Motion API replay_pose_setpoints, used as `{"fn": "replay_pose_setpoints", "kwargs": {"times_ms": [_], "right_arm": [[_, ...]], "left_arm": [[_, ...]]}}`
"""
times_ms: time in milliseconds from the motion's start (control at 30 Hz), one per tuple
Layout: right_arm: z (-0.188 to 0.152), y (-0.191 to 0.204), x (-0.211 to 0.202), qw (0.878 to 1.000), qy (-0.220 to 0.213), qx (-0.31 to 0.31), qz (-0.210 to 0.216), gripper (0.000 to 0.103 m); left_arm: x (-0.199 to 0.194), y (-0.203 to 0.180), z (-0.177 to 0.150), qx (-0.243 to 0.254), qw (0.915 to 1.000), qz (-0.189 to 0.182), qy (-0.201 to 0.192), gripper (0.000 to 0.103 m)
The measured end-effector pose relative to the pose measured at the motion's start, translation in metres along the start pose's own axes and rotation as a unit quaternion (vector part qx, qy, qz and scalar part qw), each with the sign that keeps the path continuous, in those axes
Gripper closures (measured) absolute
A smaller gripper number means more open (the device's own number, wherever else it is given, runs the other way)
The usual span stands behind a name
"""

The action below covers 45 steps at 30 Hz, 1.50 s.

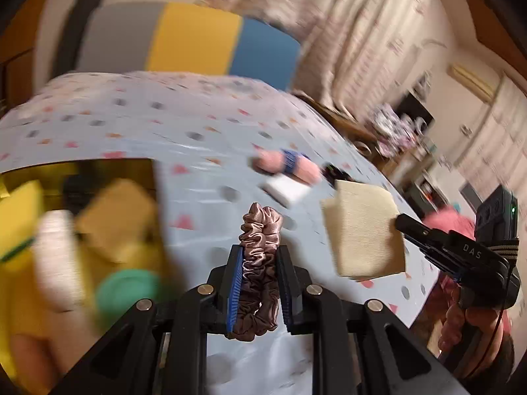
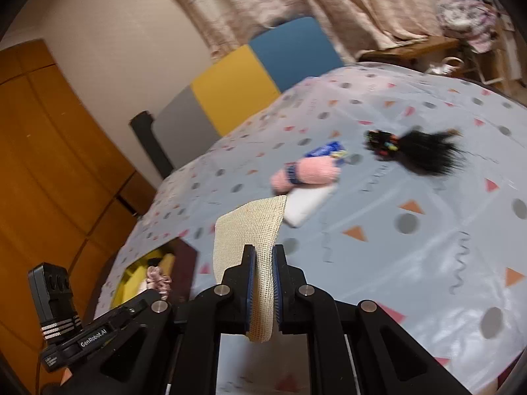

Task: Organize rigid objects
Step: 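Carry the beige pad and pink scrunchie over the gold tray with both grippers, then open the right gripper to drop the beige pad in the tray while the left drops the pink scrunchie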

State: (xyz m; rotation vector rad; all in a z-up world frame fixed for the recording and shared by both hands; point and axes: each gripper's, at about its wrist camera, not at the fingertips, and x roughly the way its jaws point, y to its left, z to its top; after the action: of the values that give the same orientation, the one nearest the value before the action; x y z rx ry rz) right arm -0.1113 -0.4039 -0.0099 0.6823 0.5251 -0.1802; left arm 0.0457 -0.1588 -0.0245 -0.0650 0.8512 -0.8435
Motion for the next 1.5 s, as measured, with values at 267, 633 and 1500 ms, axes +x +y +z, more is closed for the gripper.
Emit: {"fn": "replay_pose_setpoints", "kwargs": {"times_ms": [267,633,1500], "right_arm": [[0.005,0.07,0.022,0.997,0.02,-0.042,0.065,0.093],[-0.029,0.177,0.072,0.98,0.082,-0.119,0.135,0.093],[-0.099,0.249,0.179,0.963,0.167,-0.178,0.116,0.038]], "left_arm": [[-0.065,0.11,-0.009,-0.102,0.9898,0.095,-0.029,0.084],[-0.084,0.199,-0.039,-0.188,0.9695,0.157,-0.009,0.023],[-0.168,0.211,-0.045,-0.241,0.944,0.176,-0.141,0.023]]}}
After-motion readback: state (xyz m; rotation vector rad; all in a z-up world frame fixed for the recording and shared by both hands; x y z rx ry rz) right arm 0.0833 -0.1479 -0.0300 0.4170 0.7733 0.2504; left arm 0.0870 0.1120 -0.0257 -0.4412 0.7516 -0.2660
